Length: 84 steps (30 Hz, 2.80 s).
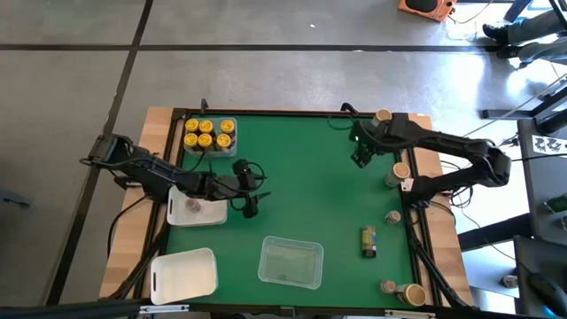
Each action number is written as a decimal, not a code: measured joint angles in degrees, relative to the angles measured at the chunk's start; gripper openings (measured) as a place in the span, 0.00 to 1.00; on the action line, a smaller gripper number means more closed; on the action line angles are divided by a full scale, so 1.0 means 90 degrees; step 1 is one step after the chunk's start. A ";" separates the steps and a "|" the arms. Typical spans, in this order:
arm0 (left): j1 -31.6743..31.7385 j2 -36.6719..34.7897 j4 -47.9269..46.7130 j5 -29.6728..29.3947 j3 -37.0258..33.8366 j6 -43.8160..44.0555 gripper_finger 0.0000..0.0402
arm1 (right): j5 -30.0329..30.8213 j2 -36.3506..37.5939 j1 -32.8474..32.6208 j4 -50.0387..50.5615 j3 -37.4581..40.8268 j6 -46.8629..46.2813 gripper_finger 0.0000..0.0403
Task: Sort spices by type
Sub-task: Put the brown spice bottle into the top white bin
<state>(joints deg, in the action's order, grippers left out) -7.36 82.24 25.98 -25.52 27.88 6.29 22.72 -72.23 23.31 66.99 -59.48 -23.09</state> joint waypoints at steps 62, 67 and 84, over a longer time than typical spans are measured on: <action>0.0484 -0.0002 -0.0086 -0.0017 -0.0032 -0.0334 0.64 | -0.1065 -0.2219 0.2290 -0.1419 0.0457 0.2193 0.78; 0.0484 -0.0002 -0.0149 -0.0015 -0.0032 -0.0324 0.64 | -0.1197 -0.2219 0.2290 -0.1355 0.0457 0.2118 0.65; 0.0484 -0.0002 -0.0153 -0.0015 -0.0032 -0.0322 0.64 | -0.1266 -0.2147 0.2278 -0.1021 0.0437 0.2100 0.48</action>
<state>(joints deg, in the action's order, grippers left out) -3.01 82.21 24.60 -25.65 27.59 3.40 11.33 -91.55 43.81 57.80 -55.55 -4.19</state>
